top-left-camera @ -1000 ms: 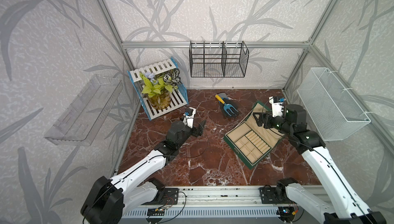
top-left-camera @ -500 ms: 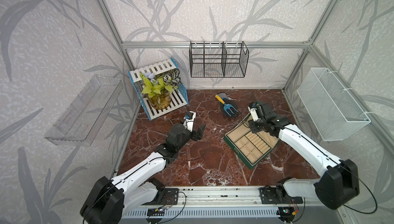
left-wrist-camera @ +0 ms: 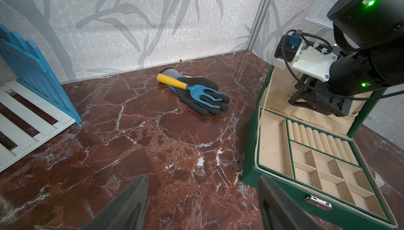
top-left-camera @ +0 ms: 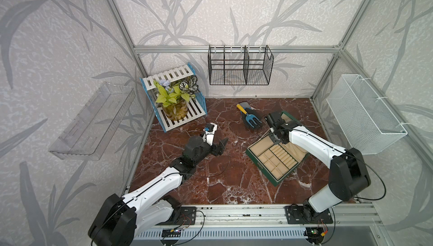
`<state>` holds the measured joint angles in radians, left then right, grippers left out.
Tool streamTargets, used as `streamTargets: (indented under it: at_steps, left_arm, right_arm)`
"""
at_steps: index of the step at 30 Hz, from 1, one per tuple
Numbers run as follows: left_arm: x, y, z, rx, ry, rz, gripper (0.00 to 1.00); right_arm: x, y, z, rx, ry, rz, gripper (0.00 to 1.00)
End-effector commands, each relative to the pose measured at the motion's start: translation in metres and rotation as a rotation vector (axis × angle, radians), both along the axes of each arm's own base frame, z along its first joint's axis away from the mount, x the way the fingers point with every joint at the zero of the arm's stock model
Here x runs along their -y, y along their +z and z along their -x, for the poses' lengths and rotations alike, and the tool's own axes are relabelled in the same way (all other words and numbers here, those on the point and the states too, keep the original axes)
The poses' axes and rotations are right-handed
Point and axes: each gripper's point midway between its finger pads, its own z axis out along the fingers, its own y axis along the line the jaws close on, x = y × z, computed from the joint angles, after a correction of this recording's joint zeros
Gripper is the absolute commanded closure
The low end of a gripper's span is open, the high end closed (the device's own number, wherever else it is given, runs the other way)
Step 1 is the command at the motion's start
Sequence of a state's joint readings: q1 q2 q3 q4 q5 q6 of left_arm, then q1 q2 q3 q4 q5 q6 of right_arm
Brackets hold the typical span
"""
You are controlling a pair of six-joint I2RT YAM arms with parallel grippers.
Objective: Put jewelry chain into jewelry box
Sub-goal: Adjust the necklace at the jewelry box clasp.
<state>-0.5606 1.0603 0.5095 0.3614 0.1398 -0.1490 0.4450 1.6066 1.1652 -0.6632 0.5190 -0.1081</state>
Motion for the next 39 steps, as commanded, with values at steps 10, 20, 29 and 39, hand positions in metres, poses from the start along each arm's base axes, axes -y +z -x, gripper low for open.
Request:
streamTargets:
  at_steps: [10, 20, 29, 39]
  left_arm:
    - [-0.003, 0.005, 0.000, 0.027, 0.001, -0.007, 0.18]
    - [-0.005, 0.008, -0.001, 0.037, 0.013, -0.010, 0.18]
    - [-0.006, 0.007, 0.000, 0.034, 0.016, -0.010, 0.18]
    - [-0.006, 0.005, 0.000, 0.031, 0.013, -0.010, 0.18]
  right_arm:
    - [0.014, -0.010, -0.014, 0.002, -0.014, 0.156, 0.70]
    - [0.019, -0.007, -0.011, -0.001, -0.023, 0.199, 0.87]
    - [0.004, 0.012, 0.000, 0.010, 0.001, 0.169, 0.94]
    - [-0.006, 0.007, 0.013, -0.019, -0.004, 0.135, 0.94]
